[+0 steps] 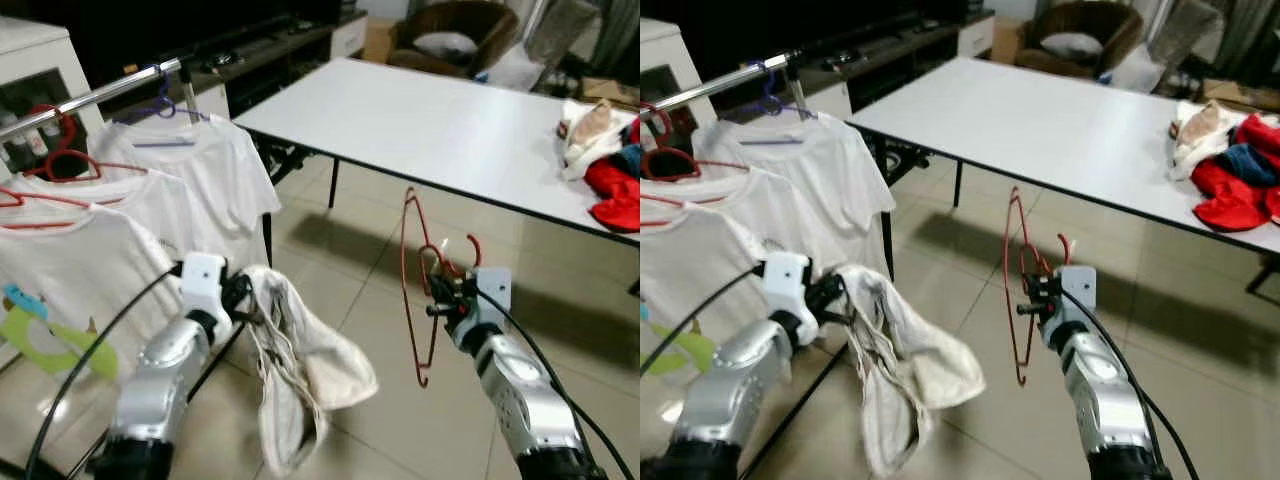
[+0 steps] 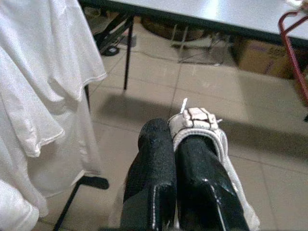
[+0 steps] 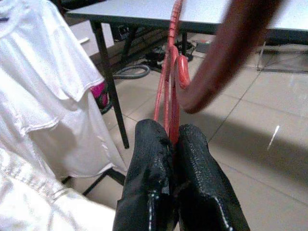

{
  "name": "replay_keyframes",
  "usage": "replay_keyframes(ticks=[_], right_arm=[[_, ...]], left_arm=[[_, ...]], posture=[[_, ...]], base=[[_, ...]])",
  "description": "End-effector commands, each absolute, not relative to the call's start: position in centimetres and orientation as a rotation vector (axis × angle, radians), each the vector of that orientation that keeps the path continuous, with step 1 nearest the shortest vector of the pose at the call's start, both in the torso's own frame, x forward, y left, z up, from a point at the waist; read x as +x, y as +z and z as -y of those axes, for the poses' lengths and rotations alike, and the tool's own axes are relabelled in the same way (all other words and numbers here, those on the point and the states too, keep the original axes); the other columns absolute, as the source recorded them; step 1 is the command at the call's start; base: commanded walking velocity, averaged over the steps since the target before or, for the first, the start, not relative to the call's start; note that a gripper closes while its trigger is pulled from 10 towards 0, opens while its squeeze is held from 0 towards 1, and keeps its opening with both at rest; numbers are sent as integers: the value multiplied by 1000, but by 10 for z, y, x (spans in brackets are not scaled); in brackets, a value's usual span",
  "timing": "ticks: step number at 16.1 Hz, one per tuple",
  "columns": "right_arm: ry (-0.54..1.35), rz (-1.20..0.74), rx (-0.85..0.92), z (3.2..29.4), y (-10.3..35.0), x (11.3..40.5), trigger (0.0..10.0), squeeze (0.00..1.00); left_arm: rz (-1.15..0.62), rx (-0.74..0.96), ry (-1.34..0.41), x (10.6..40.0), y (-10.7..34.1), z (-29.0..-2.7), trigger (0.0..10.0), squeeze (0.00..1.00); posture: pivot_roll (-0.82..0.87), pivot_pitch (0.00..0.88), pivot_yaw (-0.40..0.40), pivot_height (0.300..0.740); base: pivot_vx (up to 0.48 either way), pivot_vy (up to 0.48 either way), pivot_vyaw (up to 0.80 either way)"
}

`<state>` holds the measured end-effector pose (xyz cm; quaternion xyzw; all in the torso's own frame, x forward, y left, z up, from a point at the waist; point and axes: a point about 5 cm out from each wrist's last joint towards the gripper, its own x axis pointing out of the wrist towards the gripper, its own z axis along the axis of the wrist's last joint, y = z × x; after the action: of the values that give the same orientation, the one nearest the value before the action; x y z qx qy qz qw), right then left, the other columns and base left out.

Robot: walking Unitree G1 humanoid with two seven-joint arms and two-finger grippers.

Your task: Hang hanger

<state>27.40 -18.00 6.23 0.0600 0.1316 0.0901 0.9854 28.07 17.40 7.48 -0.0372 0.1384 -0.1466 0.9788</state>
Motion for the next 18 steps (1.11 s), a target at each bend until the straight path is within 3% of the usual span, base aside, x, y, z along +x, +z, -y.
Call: replay_keyframes(ticks=[1,5,10,18], right_arm=[[177,-269,117,175,74,270,10000,0],[239,-253,87,162,92,264,10000,0],[228,-260,50,173,103,266,10000,0],[346,-221,-7,179,115,271,10000,0]], left_arm=[[-223,-64,-307,288,88,-170,10000,0],[-215,-64,-290,292,90,-174,10000,0],[-181,-48,-300,300,101,-174,10000,0],[-133,-33,-342,310,116,-169,10000,0]], posture=[[-102,0,24,740],[-103,0,22,740],[-112,0,30,740],[-127,0,42,740]], base=[[446,0,0],[471,0,0],[480,0,0],[480,0,-800]])
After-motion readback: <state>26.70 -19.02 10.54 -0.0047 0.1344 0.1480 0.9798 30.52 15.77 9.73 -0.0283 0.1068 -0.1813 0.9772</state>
